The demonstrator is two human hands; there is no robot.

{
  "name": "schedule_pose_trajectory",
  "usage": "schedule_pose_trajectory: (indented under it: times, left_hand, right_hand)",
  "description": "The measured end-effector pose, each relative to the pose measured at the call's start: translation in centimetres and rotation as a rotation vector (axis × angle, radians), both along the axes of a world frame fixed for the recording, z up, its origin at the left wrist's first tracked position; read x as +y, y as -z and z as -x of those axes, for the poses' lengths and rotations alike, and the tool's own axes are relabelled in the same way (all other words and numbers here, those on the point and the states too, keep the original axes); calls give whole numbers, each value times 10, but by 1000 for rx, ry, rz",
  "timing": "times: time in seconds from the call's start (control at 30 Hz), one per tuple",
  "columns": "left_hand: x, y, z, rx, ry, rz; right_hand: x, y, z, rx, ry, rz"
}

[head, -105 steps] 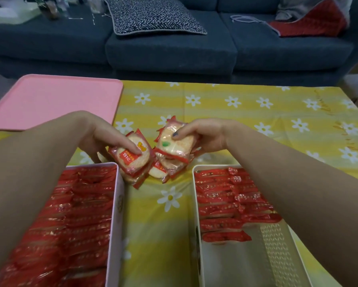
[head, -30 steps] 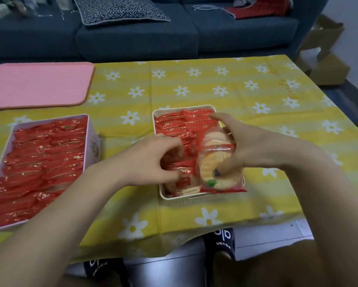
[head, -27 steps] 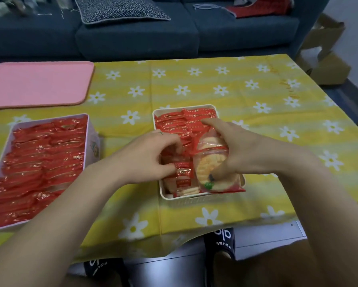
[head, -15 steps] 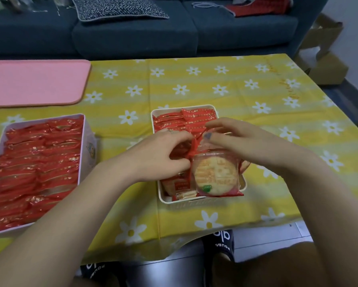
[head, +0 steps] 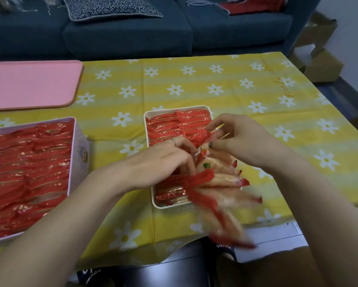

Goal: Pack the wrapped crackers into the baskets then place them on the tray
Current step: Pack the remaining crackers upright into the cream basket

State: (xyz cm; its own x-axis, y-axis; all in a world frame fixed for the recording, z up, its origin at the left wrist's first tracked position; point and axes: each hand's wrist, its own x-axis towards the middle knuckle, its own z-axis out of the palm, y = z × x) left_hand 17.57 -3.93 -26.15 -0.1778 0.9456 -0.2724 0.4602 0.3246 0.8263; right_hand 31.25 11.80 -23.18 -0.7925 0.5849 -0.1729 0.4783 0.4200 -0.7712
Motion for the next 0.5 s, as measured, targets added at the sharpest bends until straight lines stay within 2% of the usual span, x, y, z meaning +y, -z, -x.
schedule_pose_trajectory:
  times: [0.13,0.23,0.37,0.5]
  left_hand:
    - [-2,5,-1,161,-63,-129]
    - [2,9,0,353,-94,-140]
    - [8,11,-3,368,-200,-203]
    - [14,17,-1,488,-187,-257]
  right_hand:
    - [-5,9,5,37,13,-169]
    - [-8,13,9,60,21,-223]
    - [-7,15,19,91,-14,-127]
    - [-2,14,18,110,-27,-35]
